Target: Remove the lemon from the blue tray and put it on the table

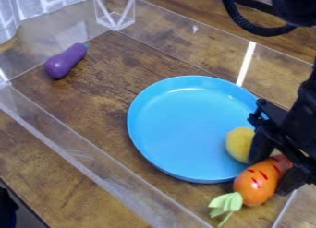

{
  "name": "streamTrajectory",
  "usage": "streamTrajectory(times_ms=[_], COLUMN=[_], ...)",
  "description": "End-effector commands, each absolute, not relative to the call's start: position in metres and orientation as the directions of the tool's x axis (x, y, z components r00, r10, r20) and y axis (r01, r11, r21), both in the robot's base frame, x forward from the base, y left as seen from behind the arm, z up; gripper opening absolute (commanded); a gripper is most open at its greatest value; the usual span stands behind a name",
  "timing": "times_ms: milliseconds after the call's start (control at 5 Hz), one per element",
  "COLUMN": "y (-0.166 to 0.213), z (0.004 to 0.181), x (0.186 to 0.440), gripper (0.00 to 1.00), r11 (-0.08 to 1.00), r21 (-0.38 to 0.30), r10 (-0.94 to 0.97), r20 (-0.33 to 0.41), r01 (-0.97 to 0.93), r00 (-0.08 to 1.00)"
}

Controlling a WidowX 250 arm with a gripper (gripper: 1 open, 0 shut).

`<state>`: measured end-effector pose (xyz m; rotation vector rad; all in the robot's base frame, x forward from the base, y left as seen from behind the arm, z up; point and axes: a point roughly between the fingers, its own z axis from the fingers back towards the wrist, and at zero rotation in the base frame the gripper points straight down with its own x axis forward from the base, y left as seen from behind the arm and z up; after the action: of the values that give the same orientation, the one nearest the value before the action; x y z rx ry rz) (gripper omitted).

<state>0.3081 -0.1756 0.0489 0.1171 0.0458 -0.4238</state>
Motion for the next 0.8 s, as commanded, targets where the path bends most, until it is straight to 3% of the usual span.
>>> streamTrajectory(times_ms=[0,600], y=[-0.177,-0.172], z=[0.079,0.064], x=[0.317,0.316], gripper=[0.00,0.00], r11=[0.907,0.907], r21=[0.094,0.054], r10=[-0.415,-0.420], r20=[0.029,0.051], r01=[0.411,0.418], r00=[0.909,0.906])
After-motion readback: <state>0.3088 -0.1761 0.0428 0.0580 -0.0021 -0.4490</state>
